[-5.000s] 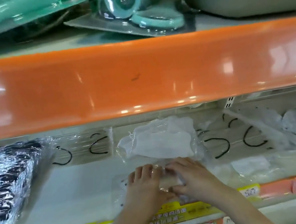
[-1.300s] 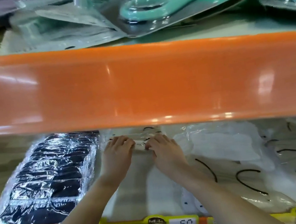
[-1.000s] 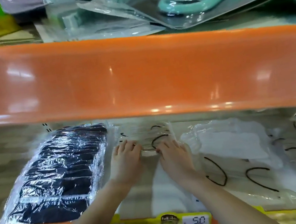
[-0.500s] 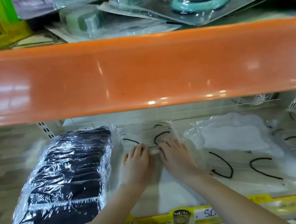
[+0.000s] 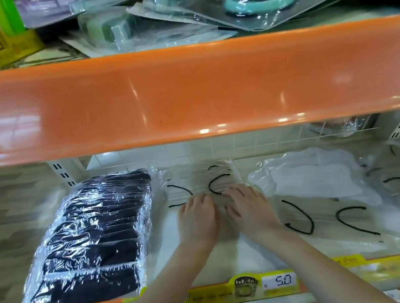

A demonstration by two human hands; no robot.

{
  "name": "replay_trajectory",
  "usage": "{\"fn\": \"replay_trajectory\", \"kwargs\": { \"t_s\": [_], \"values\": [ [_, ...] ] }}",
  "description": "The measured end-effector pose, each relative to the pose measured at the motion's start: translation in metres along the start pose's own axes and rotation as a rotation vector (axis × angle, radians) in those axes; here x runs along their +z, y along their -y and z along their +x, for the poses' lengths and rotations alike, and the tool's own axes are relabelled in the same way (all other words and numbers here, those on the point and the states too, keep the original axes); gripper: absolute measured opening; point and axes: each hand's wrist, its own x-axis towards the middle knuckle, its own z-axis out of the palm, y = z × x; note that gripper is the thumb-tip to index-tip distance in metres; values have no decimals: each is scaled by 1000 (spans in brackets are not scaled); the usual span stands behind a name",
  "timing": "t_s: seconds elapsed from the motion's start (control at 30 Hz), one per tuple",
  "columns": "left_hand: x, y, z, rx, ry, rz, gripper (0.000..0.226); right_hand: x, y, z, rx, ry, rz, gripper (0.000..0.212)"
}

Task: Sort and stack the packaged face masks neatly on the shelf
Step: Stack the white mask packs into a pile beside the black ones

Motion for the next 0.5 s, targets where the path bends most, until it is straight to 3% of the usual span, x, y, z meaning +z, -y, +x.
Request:
{"fn": "replay_trajectory", "kwargs": {
  "t_s": [0.2, 0.33, 0.5],
  "values": [
    [3, -62, -15, 229, -44, -120, 34, -32, -42, -38, 90, -18, -42, 29],
    [15, -93, -22, 348, -29, -181, 34, -49, -76, -71, 164, -101, 49, 53],
    [28, -117, -30, 353, 91, -209, 43, -72, -109, -96, 232, -23, 9, 69]
  ]
}}
